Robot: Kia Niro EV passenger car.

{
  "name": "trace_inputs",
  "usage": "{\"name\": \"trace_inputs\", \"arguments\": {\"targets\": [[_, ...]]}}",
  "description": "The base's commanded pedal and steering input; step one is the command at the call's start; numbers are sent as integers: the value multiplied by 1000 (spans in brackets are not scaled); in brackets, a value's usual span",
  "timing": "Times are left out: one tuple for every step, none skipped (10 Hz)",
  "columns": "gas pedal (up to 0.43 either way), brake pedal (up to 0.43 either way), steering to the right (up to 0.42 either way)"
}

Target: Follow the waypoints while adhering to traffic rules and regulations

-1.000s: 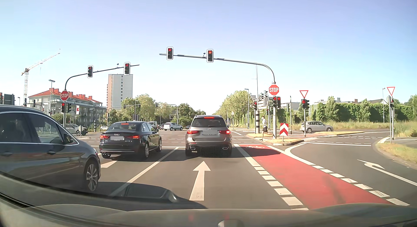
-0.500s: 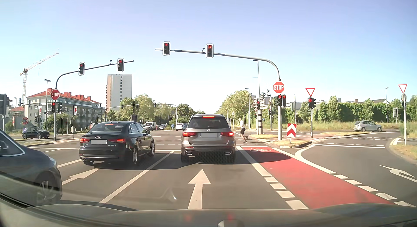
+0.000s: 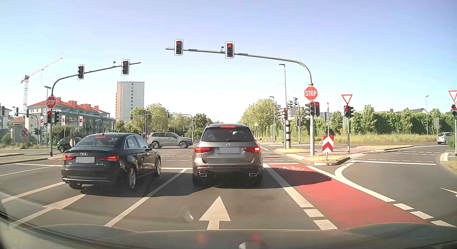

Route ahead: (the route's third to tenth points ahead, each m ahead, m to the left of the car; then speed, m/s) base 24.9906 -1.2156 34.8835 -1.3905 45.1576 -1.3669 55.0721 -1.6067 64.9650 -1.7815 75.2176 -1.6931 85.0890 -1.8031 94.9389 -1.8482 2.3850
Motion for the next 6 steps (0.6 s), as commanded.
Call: {"name": "trace_inputs", "arguments": {"targets": [[0, 201, -1], [0, 201, -1], [0, 201, 0], [0, 195, -1], [0, 189, 0], [0, 183, 0]]}}
